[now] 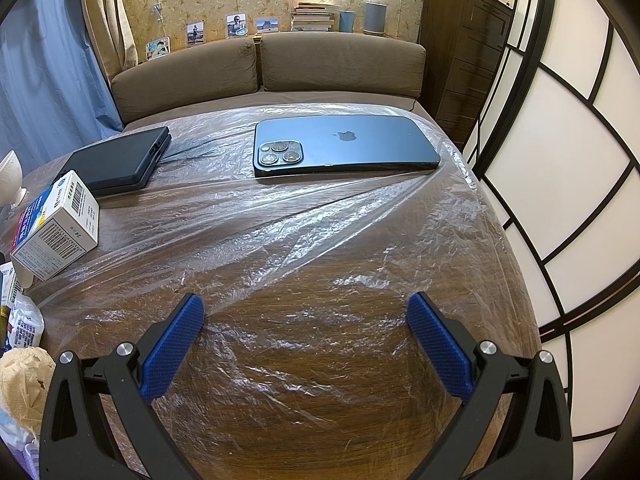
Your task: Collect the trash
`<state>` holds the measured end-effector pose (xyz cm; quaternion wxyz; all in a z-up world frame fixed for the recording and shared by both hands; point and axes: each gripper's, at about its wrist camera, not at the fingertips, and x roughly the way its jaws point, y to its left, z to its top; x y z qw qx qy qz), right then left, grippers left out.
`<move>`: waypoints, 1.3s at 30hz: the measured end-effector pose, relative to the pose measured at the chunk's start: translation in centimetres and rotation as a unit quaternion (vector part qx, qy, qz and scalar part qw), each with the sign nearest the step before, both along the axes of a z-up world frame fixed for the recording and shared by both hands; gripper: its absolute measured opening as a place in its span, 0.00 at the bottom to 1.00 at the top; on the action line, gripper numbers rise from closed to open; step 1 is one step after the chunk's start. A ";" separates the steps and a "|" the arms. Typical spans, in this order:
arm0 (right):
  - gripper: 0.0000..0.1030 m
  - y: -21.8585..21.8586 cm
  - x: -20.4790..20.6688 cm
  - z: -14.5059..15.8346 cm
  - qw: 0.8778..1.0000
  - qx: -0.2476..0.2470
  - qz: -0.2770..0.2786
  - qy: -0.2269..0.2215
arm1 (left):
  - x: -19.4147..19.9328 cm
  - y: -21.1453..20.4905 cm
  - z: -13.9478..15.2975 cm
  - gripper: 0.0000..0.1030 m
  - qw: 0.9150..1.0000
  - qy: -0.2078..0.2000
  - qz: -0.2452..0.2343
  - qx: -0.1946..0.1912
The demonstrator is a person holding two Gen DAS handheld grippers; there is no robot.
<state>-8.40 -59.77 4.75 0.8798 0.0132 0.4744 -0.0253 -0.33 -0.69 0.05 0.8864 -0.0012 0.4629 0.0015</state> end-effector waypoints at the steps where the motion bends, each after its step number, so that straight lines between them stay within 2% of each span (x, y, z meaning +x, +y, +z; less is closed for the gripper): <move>1: 0.96 0.0 0.0 0.0 1.000 0.000 0.000 0.000 | 0.0 0.0 0.0 0.99 1.000 0.000 0.000 0.000; 39: 0.96 0.0 0.0 0.0 1.000 0.000 0.000 0.000 | -0.7 -1.5 0.1 0.99 1.000 0.000 0.001 0.000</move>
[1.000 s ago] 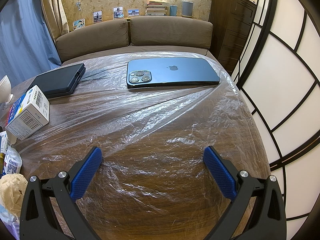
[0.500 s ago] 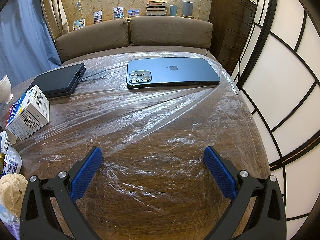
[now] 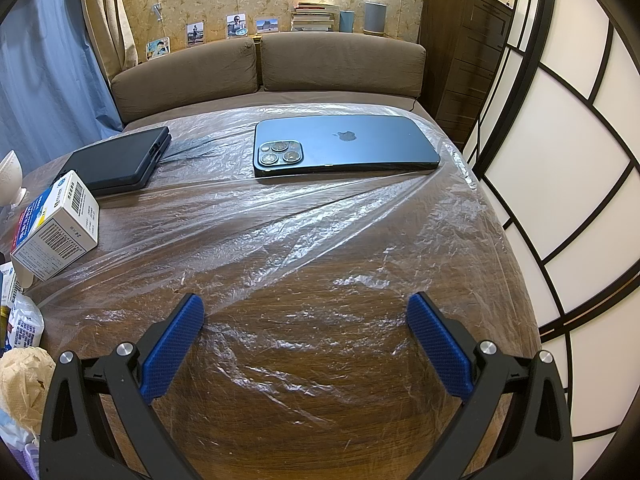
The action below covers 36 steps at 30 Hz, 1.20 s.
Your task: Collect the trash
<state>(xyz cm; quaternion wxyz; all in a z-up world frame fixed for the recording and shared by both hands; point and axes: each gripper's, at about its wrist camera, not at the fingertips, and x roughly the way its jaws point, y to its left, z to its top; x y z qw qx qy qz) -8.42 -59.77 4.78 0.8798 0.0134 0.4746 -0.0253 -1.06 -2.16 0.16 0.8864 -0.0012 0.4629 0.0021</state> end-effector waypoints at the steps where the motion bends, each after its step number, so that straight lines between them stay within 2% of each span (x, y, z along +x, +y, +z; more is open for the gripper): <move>1: 0.96 0.0 0.0 0.0 1.000 0.000 0.000 0.000 | 0.0 0.0 0.0 0.99 1.000 0.000 0.000 0.000; 16: 0.96 -0.1 0.0 0.0 1.000 0.000 0.000 0.000 | -0.4 -0.6 0.1 0.99 1.000 0.000 0.000 0.000; 19: 0.96 -0.4 -0.2 0.1 1.000 0.001 -0.012 0.007 | -0.5 -0.5 0.1 0.99 1.000 0.008 -0.015 0.002; 22: 0.96 -0.6 -1.9 1.8 1.000 0.016 -0.019 -0.017 | -0.9 1.5 1.4 0.99 1.000 -0.004 0.015 0.017; 24: 0.96 0.2 -3.8 3.8 0.999 0.023 -0.012 -0.044 | -1.9 2.6 2.7 0.99 1.000 -0.023 0.019 -0.001; 25: 0.96 0.5 -4.9 4.7 0.998 0.028 -0.003 -0.056 | -3.0 3.1 4.0 0.99 0.999 -0.039 0.014 -0.023; 28: 0.96 2.7 -8.8 7.2 0.995 0.049 0.059 -0.061 | -6.5 2.9 6.9 0.99 0.993 -0.070 -0.049 -0.077; 30: 0.96 4.5 -11.8 8.0 0.993 0.046 0.093 -0.059 | -8.9 1.9 8.4 0.99 0.989 -0.087 -0.094 -0.079; 33: 0.96 7.1 -15.3 8.1 0.988 0.065 0.134 -0.044 | -12.6 -0.9 10.1 0.99 0.973 -0.106 -0.184 -0.086; 36: 0.96 9.2 -16.8 7.0 0.985 0.083 0.146 -0.024 | -13.4 -2.8 10.0 0.99 0.959 -0.098 -0.251 -0.094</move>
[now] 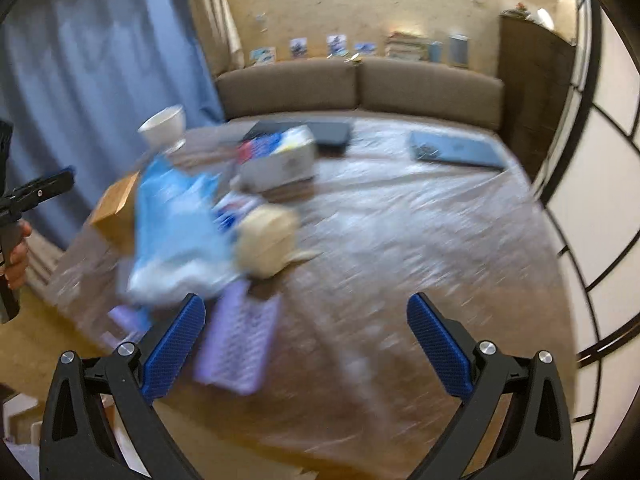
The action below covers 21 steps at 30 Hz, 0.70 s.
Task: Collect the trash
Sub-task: 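Grasp the brown cardboard box with the left tool while the right tool grasps the purple hair roller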
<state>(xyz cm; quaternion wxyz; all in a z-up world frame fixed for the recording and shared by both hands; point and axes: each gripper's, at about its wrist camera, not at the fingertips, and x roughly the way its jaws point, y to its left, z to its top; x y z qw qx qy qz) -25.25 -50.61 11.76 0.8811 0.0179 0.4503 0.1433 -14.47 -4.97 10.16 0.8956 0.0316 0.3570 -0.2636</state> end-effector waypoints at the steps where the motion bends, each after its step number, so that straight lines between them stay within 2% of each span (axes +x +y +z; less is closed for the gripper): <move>1: 0.96 0.5 -0.1 -0.6 1.000 0.014 -0.004 0.011 | -0.4 -1.0 -0.3 0.99 1.000 -0.004 -0.021 0.008; 4: 0.96 0.5 0.4 -2.1 0.997 0.062 -0.011 0.041 | -1.0 -3.4 -0.7 0.99 0.998 -0.005 -0.043 0.044; 6: 0.89 1.1 0.7 -3.0 0.997 0.059 -0.022 0.053 | -0.4 -4.4 -1.8 0.99 0.997 0.006 -0.046 0.055; 9: 0.80 1.5 1.0 -3.9 0.995 0.065 -0.022 0.068 | 0.7 -4.9 -3.6 0.99 0.997 0.024 -0.054 0.051; 13: 0.74 1.9 1.3 -4.2 0.997 0.049 -0.016 0.062 | 1.2 -5.0 -4.6 0.98 0.997 0.035 -0.057 0.033; 15: 0.58 2.2 1.3 -4.2 0.998 0.036 -0.012 0.058 | 1.4 -5.3 -4.9 0.90 0.997 0.035 -0.063 0.035; 17: 0.51 2.1 1.3 -4.3 0.998 0.026 -0.010 0.056 | 1.5 -5.5 -5.0 0.83 0.996 0.034 -0.067 0.042; 18: 0.47 2.0 1.2 -4.2 0.998 0.025 -0.011 0.056 | 1.4 -5.6 -5.1 0.75 0.996 0.032 -0.071 0.044; 19: 0.45 1.8 1.1 -4.1 0.998 0.025 -0.013 0.055 | 1.3 -5.8 -5.1 0.70 0.996 0.032 -0.073 0.045; 21: 0.42 1.1 1.0 -3.8 0.998 0.026 -0.019 0.048 | 1.1 -5.9 -5.0 0.70 0.996 0.026 -0.072 0.045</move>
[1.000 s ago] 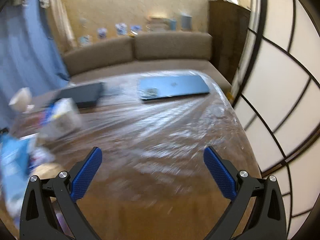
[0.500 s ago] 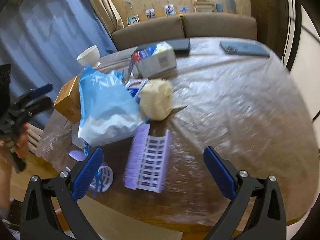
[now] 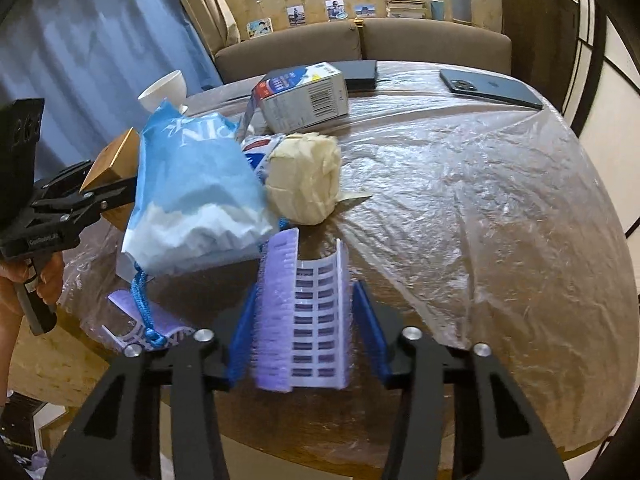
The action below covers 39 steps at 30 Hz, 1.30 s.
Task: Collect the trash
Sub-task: 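Grasp the brown cardboard box with the left tool while the right tool grasps the purple hair roller, then carry the cardboard box with the left tool while the right tool carries the roller over the white bucket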
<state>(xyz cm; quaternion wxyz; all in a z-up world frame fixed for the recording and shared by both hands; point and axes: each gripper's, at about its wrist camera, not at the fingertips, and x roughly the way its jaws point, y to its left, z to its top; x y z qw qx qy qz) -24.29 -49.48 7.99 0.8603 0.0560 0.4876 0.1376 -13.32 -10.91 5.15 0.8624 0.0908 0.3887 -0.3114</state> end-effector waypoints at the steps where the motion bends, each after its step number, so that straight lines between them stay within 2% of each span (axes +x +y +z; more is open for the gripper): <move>1: 0.42 -0.3 0.0 0.2 1.000 0.003 -0.003 -0.004 | -0.2 0.1 0.1 0.70 1.000 -0.002 0.001 -0.005; 11: 0.41 -2.7 0.1 1.3 0.999 0.009 -0.030 -0.023 | -1.7 2.2 2.2 0.70 0.997 -0.014 0.062 -0.041; 21: 0.41 -2.3 -1.3 2.8 0.999 0.006 -0.018 -0.040 | -5.1 3.2 3.9 0.70 0.994 -0.021 0.097 -0.037; 24: 0.41 -2.0 -2.0 3.2 0.999 0.002 -0.007 -0.045 | -6.2 3.4 3.7 0.70 0.994 -0.012 0.104 -0.041; 31: 0.41 -1.5 -4.0 3.9 0.999 0.007 0.010 -0.048 | -8.6 3.0 2.7 0.70 0.993 0.003 0.117 -0.013; 39: 0.41 -0.3 -6.5 4.7 0.998 0.009 0.042 -0.053 | -10.8 2.6 2.6 0.70 0.992 0.014 0.122 -0.018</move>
